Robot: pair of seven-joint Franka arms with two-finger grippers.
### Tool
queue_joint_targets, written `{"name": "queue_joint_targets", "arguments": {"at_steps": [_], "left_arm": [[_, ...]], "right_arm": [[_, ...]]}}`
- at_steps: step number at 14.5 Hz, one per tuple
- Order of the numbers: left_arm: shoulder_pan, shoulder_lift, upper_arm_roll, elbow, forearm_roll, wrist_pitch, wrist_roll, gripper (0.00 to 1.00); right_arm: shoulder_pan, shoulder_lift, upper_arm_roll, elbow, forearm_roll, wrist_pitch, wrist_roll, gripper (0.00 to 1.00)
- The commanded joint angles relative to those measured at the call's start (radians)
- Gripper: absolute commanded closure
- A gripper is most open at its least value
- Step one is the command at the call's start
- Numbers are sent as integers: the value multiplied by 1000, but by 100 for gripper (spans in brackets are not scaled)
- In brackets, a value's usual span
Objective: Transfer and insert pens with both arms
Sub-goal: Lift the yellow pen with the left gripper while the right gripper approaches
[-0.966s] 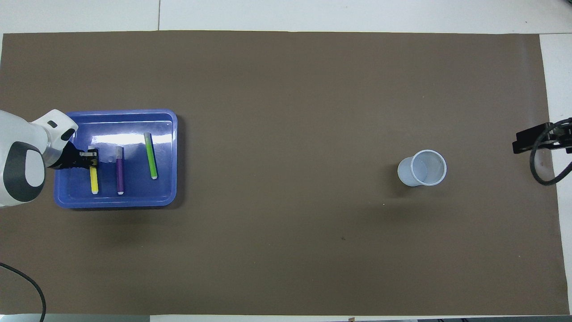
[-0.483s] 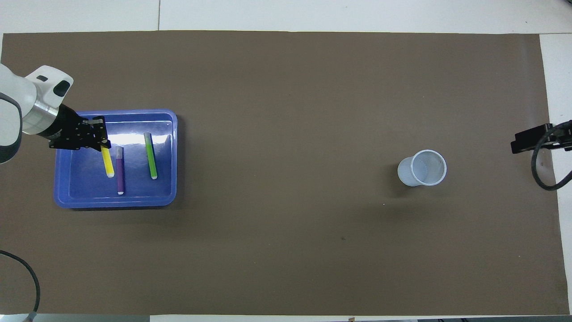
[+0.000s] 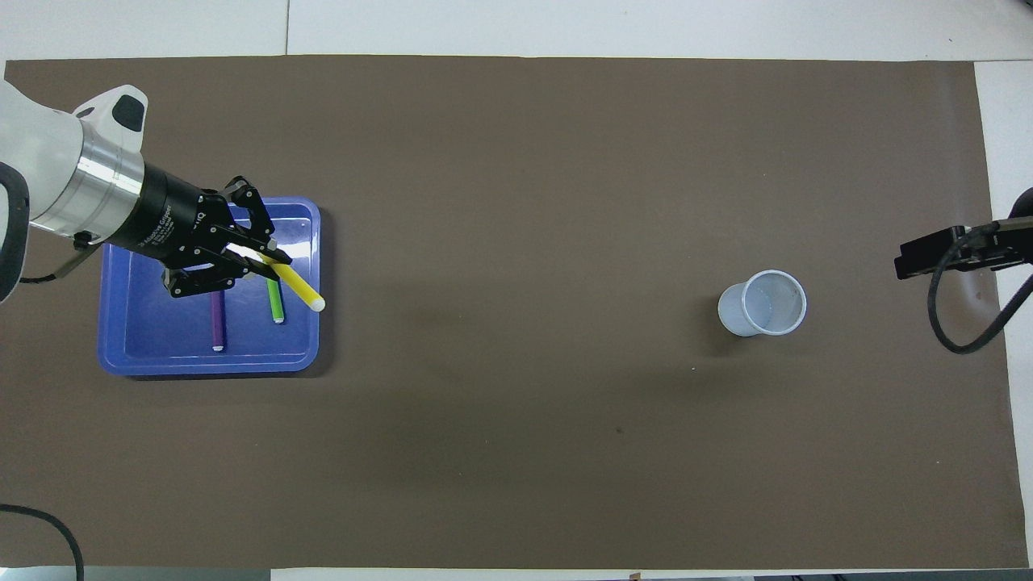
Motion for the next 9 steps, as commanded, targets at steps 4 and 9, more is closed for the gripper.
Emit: {"name": "queue_joint_targets", "arguments": {"at_steps": [4, 9], "left_arm": [[-91, -78, 12, -128, -321, 78, -309, 100], [-289, -144, 12, -290, -415, 369, -476, 100]], "right_arm": [[-11, -33, 52, -26, 72, -82, -21, 0], [-65, -33, 39, -24, 419, -118, 190, 0]]}}
